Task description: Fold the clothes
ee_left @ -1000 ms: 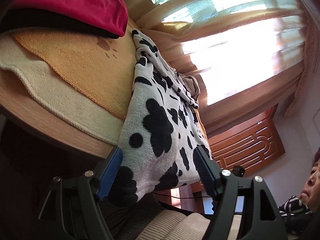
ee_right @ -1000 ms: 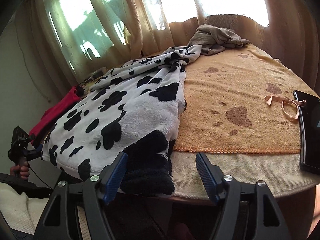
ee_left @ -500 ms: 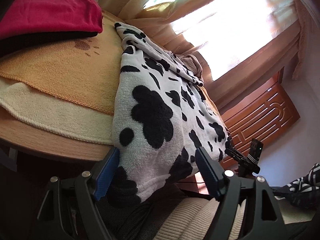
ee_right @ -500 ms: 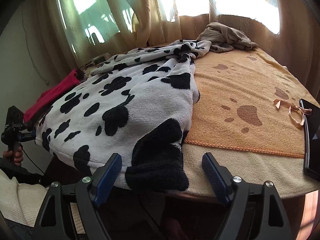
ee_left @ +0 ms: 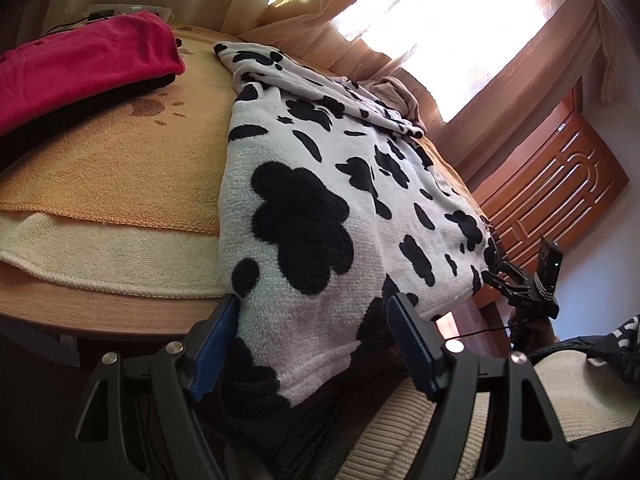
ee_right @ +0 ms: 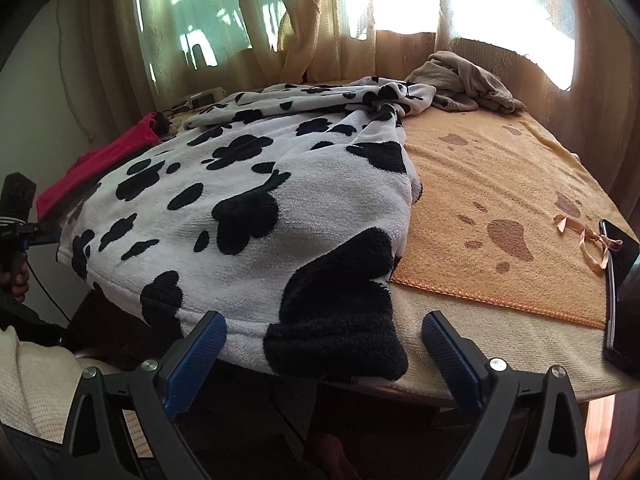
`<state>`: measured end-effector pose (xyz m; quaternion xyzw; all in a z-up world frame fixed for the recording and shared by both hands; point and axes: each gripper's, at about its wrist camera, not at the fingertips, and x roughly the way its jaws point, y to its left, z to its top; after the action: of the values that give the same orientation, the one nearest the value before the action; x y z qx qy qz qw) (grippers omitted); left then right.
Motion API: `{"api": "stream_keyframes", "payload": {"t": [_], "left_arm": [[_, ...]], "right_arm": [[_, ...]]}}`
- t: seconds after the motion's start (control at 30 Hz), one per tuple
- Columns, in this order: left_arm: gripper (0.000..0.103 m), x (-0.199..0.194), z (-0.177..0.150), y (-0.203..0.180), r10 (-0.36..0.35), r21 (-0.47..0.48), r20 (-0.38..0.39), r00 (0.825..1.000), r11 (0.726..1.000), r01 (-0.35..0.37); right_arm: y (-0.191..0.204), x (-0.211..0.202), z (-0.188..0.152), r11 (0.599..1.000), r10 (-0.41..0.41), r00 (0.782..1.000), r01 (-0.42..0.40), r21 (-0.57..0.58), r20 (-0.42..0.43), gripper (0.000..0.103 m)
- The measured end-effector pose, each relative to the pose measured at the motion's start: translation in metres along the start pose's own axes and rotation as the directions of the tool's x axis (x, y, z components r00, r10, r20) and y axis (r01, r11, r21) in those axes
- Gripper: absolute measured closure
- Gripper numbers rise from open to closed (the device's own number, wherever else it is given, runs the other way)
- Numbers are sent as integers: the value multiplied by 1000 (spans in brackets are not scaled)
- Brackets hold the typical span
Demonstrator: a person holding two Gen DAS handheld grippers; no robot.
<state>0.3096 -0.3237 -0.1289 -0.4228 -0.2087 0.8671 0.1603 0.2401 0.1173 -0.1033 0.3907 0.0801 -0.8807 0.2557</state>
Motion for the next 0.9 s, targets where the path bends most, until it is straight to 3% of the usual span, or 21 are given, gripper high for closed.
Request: {"api": "stream_keyframes", "payload": {"t": [0.03,0.1,0.13,0.17,0.37,0.53,0.67,0.9], "left_arm": [[49,2,0,-2,14,1,-9,1000,1000,-14],[75,4,1,0,19,-22,-11,1000,1000,-19],[80,4,1,1,12,-39,-5,1000,999,-13],[81,4,0,3,0,-57,5,1000,998,1],[91,-8,3,-3,-88,-110,67,994,989,96],[93,-15,14,-4,-199,-161,128,972,962,219],[93,-8,19,-11,-194,-138,95,976,969,206],[91,2,6,-3,-152,-172,19,988,973,153]], "right_arm": [[2,-1,0,1000,-5,1000,5,-3,4,20],[3,-5,0,1000,-20,1000,20,3,12,50],[1,-6,0,1000,-10,1000,10,11,15,56],[0,-7,0,1000,3,1000,-4,18,18,74],[-2,-13,-1,996,68,998,-69,60,14,78],[-22,-23,2,954,225,971,-237,185,83,82],[-26,-33,8,920,288,946,-317,229,150,82],[-26,-29,7,935,260,957,-282,217,127,82]]}}
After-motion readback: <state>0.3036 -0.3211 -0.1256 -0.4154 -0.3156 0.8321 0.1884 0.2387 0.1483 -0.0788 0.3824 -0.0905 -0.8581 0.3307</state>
